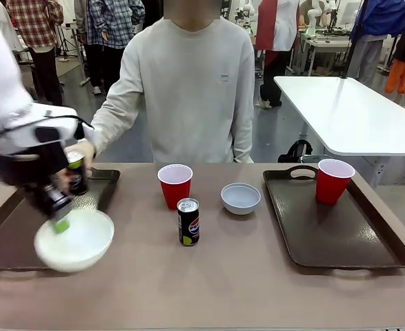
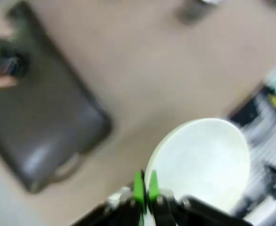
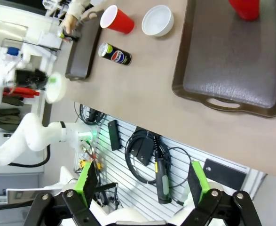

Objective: Prepare tableware on both trays.
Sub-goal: Pick up a Picnic Bowl from the table and place it on a Handle tray.

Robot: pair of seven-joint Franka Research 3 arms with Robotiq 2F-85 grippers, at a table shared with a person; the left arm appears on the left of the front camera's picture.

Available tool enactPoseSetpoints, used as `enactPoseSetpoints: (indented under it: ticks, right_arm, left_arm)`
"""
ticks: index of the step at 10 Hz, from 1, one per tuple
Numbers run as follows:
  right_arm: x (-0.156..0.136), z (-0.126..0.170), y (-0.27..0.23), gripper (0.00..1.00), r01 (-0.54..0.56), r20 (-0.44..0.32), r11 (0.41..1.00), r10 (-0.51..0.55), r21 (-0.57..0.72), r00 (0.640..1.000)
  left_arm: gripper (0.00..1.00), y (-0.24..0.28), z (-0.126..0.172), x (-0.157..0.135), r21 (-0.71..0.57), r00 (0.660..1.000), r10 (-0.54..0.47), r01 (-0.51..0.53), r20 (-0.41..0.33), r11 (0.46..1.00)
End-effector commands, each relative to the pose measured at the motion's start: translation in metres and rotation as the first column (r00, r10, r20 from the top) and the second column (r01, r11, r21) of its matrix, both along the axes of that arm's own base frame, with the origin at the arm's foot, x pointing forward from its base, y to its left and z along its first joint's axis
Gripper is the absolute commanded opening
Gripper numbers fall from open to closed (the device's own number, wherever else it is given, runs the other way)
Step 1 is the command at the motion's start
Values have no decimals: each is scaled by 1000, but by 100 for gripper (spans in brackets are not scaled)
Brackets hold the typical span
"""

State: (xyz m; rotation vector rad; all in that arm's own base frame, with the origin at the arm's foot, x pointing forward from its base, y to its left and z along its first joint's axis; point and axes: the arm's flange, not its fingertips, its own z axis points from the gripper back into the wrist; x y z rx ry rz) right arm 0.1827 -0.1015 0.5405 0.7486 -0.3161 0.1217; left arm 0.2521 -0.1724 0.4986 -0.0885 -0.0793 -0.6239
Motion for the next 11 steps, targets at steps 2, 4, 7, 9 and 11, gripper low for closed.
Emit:
enactPoseSetpoints:
  ticks: [2,4,7,9,11]
  right_arm:
    - [0,-1,0,100,1,-6,1000,-1,5,1000]
    - [0,-1,0,100,1,-6,1000,-1,5,1000]
    - [0,-1,0,100,1,-6,1000,-1,5,1000]
    - [0,-1,0,100,1,-6,1000,-1,5,1000]
    - [0,-1,0,100,1,-6,1000,-1,5,1000]
  left_arm:
    - [4,32,17,-80,53,996,-38,43,-86,998]
    - [4,31,13,-80,54,996,-34,39,-81,998]
    - [4,30,36,-83,47,995,-32,37,-96,998]
    - [4,30,36,-83,47,995,-32,37,-96,998]
    - [4,30,36,-83,47,995,-32,37,-96,998]
